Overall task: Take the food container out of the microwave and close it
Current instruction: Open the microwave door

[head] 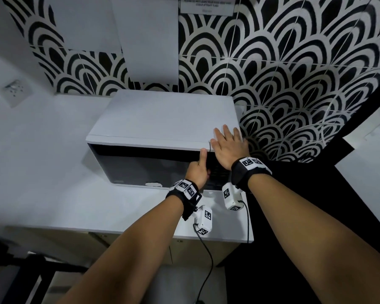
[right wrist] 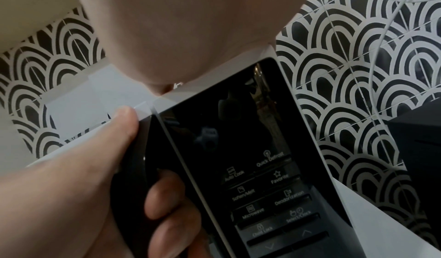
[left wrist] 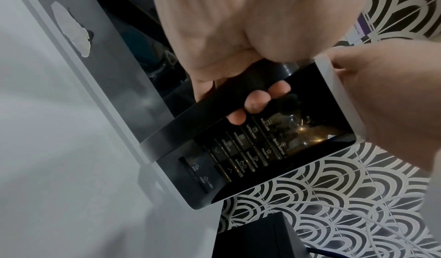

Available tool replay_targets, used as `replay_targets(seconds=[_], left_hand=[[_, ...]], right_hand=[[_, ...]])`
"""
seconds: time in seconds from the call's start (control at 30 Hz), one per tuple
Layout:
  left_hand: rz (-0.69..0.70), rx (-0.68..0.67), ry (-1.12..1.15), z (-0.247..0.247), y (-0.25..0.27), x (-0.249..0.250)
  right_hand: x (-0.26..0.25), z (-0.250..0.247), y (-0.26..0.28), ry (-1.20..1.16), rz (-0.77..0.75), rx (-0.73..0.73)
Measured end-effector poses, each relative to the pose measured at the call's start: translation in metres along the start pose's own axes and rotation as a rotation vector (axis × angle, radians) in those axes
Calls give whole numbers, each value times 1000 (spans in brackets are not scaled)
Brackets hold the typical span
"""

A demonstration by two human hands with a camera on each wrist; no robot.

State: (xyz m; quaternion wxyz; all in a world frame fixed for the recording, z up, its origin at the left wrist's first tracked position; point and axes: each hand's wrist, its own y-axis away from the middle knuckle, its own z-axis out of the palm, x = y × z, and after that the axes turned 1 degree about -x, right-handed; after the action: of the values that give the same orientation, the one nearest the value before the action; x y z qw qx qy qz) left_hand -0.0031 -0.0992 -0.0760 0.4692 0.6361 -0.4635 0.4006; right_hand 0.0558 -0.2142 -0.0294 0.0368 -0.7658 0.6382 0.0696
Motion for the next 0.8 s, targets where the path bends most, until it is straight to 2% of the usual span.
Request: replay_targets(seconds=[0.2,0.53,0.67,0.8], left_hand=[[41,-58,-40,-13,39,-25],[33,-192,-116,-86,145,-67],[36,-155,-163,-116,180,-74],[-33,-45,-205,-152,202,-77]], right_hand=[[-1,0,1,14,3,-17],[-11,-8,7,18,65,-90],[-14,-11,11,0,96,-129],[-18,-9,17,4,121,-109]])
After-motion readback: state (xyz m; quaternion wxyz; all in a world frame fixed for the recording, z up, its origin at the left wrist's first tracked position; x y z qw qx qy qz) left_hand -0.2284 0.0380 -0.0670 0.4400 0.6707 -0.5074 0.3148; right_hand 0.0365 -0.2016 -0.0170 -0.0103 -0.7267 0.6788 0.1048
